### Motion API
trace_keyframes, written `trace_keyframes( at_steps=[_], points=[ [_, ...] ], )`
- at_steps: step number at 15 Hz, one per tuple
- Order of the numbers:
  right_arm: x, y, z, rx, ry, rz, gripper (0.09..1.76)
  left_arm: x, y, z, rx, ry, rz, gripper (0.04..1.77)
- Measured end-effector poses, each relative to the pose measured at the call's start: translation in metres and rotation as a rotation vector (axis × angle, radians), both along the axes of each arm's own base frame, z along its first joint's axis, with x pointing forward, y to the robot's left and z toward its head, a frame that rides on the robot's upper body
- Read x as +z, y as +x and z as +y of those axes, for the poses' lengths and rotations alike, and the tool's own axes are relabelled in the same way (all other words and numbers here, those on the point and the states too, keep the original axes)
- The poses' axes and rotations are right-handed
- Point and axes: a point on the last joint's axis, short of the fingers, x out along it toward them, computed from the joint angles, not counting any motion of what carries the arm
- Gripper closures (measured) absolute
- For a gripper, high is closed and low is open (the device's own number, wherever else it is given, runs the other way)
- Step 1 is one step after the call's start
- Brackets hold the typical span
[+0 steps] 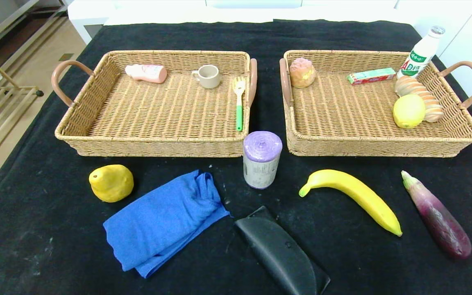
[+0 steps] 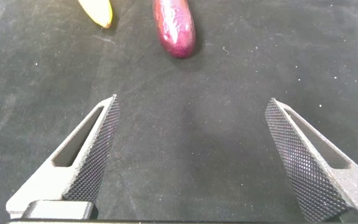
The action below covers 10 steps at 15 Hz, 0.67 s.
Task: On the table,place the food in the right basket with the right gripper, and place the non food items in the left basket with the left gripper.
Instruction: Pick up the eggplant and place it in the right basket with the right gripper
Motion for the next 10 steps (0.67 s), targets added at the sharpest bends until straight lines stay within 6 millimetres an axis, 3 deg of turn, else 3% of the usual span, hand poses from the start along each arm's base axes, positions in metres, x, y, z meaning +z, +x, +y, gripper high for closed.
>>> trace_keyframes(
  at_steps=[2, 4, 7, 10],
  points=[
    [0.001, 0.000, 0.000, -0.011, 0.016, -0.002, 0.14, 0.000, 0.000, 0.000, 0.001, 0.006, -0.001, 0.09],
    [0.018, -0.006, 0.000, 0.008, 0.039, -0.034, 0.14, 0.002, -0.001, 0.000, 0.003, -0.001, -0.012, 0.09],
    [0.054, -0.015, 0.004, 0.167, 0.049, -0.090, 0.14, 0.031, -0.010, -0.002, -0.089, -0.008, -0.094, 0.09],
    [0.078, -0.009, 0.007, 0.282, 0.020, -0.059, 0.14, 0.062, -0.019, -0.005, -0.245, -0.001, -0.101, 0.09]
  ],
)
